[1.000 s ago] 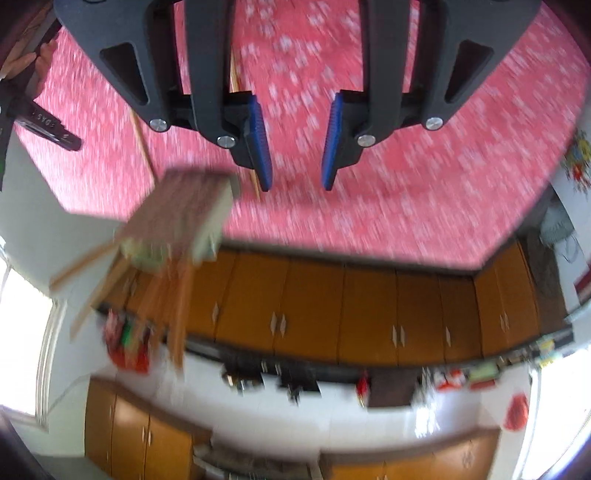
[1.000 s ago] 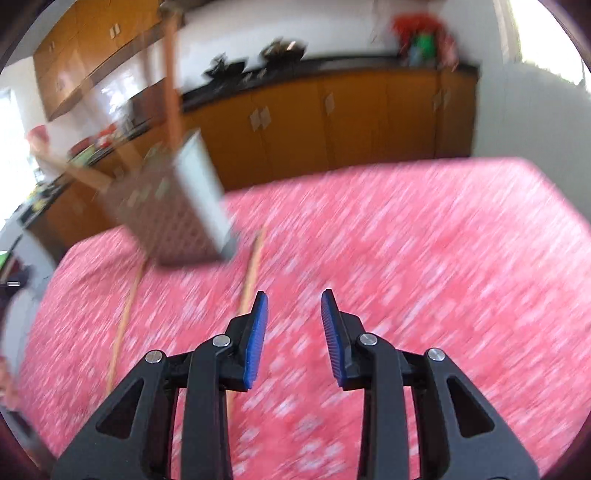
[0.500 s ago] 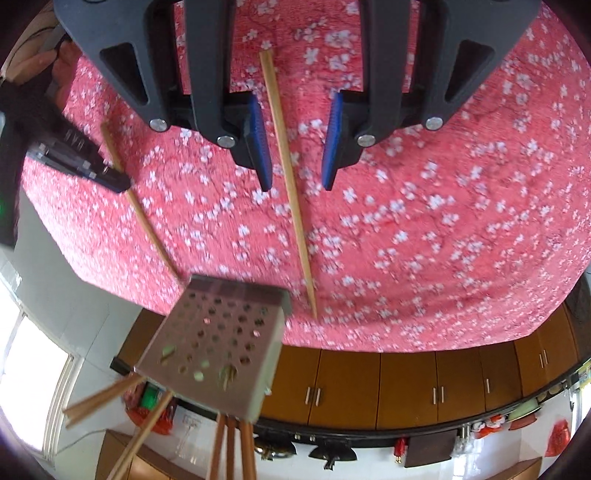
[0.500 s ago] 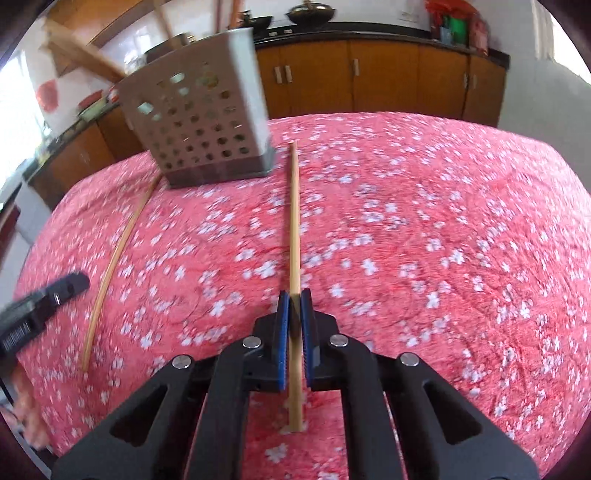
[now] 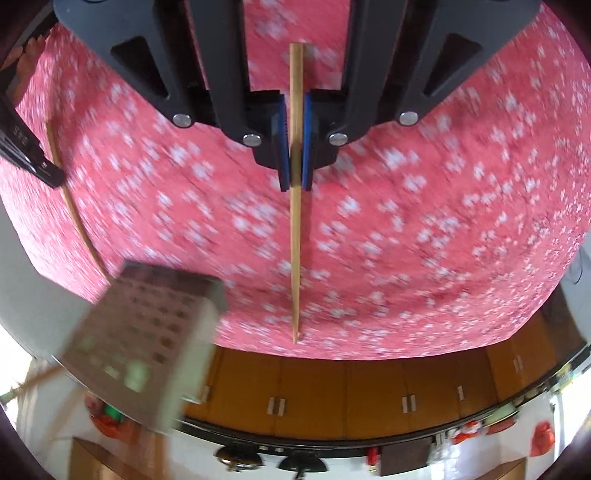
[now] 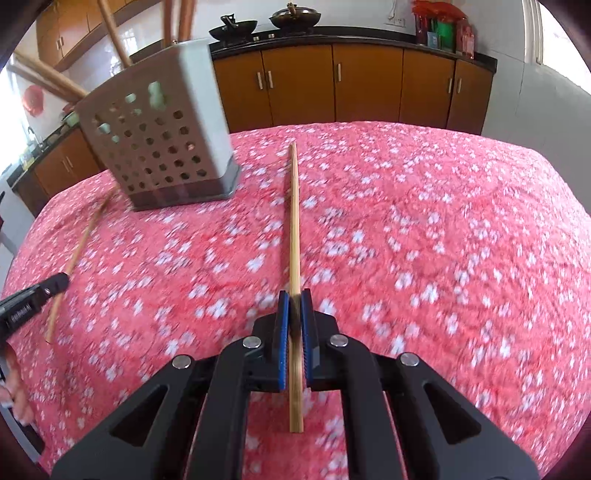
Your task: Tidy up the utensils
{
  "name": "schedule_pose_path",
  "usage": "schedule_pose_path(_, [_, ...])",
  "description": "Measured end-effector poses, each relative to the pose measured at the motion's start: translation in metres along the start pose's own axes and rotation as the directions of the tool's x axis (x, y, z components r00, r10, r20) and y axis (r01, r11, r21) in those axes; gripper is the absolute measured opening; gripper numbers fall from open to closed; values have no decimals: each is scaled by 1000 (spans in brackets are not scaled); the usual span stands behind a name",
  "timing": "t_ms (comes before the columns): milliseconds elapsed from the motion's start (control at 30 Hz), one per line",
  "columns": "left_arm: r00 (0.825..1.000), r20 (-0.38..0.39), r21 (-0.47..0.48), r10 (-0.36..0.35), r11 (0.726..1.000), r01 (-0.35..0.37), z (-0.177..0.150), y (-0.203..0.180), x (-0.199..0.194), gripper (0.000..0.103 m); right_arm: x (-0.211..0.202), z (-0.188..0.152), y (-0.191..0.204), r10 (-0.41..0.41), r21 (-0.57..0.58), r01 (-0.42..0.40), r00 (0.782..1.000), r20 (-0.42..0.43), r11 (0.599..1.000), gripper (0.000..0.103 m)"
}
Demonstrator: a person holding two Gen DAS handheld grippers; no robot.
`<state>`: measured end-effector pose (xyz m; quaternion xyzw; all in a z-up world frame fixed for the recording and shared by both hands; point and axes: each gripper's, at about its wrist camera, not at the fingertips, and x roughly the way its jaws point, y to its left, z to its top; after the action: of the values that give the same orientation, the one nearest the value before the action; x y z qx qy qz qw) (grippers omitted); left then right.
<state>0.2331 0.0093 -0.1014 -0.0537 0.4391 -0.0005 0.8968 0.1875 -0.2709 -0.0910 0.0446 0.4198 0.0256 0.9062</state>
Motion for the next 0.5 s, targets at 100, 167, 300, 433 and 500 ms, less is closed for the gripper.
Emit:
schedule_pose_path(100, [1000,-3,-13,-12,1000,12,11,12,7,10,8,11,-2,-15,1,15,1000,5,1000,8])
schedule_pose_path(167, [1000,6,10,5,1000,-5,14,13,11,11,12,16,-4,-27,1,27,1000,5,1000,8])
schedule_pose_path(300, [999,23,44,29,999,-30,15,8,13,11,20,24,-4,-44,-12,44,999,9,999,8])
schedule_pose_path(433, [1000,23,30,19,999,-20,16,11,13,11,23,28,-7,-33,-1,33,999,8,999,8])
schedule_pose_path(500, [1000,23,29,19,999,-19,15,12,13,11,21,29,-8,-34,-2,34,999,8,999,8])
